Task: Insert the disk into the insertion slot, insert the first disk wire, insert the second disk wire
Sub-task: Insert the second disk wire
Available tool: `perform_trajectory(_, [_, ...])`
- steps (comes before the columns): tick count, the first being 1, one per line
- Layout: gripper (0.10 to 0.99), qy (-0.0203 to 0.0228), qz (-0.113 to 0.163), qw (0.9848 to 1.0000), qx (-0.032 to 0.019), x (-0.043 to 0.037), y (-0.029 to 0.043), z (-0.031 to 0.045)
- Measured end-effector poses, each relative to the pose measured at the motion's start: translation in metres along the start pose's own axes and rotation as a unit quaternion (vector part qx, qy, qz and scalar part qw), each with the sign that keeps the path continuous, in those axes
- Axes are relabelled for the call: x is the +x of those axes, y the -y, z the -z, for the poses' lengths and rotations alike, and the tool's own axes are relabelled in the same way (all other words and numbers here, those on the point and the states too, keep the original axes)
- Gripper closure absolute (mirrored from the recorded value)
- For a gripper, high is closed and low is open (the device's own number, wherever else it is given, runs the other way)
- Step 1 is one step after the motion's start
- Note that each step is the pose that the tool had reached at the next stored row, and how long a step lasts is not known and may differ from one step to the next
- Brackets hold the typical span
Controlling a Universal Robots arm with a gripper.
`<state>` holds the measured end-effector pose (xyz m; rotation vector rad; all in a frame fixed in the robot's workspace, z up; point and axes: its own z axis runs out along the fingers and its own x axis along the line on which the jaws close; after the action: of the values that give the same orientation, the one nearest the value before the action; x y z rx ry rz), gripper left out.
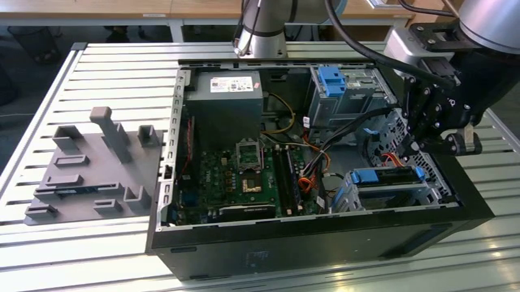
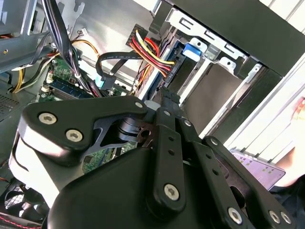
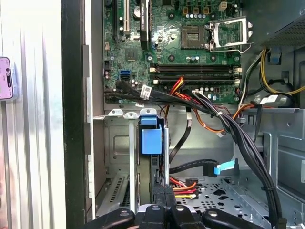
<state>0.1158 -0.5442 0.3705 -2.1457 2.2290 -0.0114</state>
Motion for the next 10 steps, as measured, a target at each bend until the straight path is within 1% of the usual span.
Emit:
perform_trajectory(4, [0.98, 0.0, 0.0, 1.0, 0.0, -0.0001, -0.0005, 0.0])
perform_trajectory(10, [0.98, 0.0, 0.0, 1.0, 0.0, 0.0, -0.0032, 0.0001])
